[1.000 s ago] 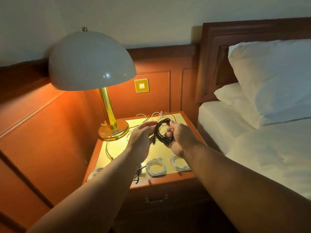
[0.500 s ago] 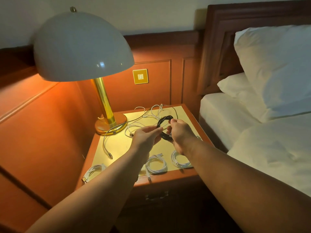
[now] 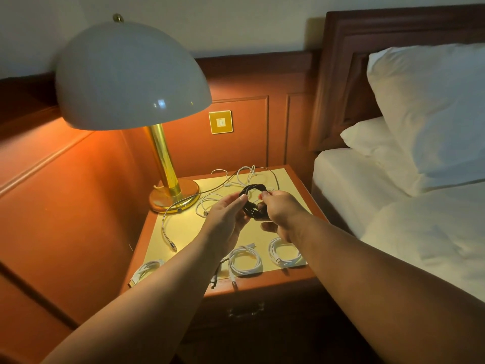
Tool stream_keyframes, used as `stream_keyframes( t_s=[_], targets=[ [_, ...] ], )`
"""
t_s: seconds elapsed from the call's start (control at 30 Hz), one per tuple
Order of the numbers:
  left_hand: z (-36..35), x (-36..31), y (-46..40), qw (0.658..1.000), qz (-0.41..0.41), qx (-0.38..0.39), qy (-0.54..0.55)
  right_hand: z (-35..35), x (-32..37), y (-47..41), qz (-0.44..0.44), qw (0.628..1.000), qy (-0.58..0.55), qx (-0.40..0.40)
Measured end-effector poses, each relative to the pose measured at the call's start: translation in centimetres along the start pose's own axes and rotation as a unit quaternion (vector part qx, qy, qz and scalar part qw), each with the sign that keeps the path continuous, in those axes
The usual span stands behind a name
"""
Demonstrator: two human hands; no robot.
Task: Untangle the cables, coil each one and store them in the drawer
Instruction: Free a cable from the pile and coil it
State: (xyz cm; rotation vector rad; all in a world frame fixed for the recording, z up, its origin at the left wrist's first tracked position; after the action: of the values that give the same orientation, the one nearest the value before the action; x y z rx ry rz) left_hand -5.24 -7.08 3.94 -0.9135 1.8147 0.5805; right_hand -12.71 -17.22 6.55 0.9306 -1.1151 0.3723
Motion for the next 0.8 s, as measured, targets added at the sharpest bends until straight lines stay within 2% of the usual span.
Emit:
stream_keyframes(
  t_s=[0.4,0.6,0.8],
  targets=[
    [-1.2,-1.6,1.4,0.995,-0.007,0.061,0.079,0.2,0.4,1.4,-0.056,0.991,-0.117,0.035],
    [-2.4,-3.4,2.2,0.997,-0.019,0.068,0.005,0.4,1.0,2.7,-0.013,0.998,-0.052,0.013],
    [-3.8,-4.4,3.7,0.997,-0.022,0.064,0.037,0.5,1.4,4.0,0.071,0.996,0.037,-0.041]
  ],
)
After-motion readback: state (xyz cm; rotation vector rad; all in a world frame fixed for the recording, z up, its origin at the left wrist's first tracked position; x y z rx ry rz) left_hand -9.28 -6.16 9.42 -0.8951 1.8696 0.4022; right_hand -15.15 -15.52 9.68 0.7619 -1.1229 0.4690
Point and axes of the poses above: each hand's wrist, its own y-axis away from the middle knuckle, its own z-axis out of the back of the hand, x = y × z, the point moved 4 cm from there along -y, towards the middle knuckle, and after that the axes turned 9 degrees about -z, right-handed, at the moved point
